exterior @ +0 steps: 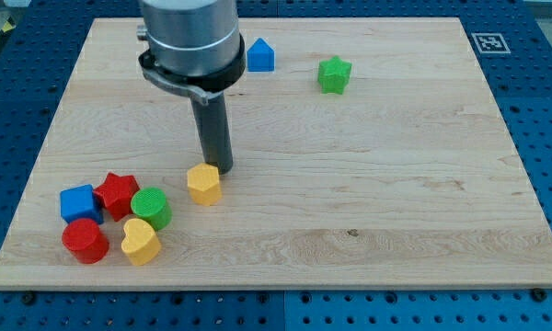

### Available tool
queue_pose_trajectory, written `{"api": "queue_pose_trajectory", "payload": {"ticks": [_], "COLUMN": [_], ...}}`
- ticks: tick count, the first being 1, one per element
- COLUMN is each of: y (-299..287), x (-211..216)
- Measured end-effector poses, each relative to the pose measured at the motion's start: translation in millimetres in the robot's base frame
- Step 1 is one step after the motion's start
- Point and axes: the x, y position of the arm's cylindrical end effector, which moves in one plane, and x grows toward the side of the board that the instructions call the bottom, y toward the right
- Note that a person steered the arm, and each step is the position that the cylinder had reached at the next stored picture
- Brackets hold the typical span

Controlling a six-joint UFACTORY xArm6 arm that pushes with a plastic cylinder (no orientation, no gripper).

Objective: Move the yellow hexagon into the red star

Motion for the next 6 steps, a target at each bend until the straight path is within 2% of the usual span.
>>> {"api": "queue_pose_trajectory", "payload": {"ticks": [1, 3, 6], "y": [-3, 31, -55], "x": [12, 37, 47]}}
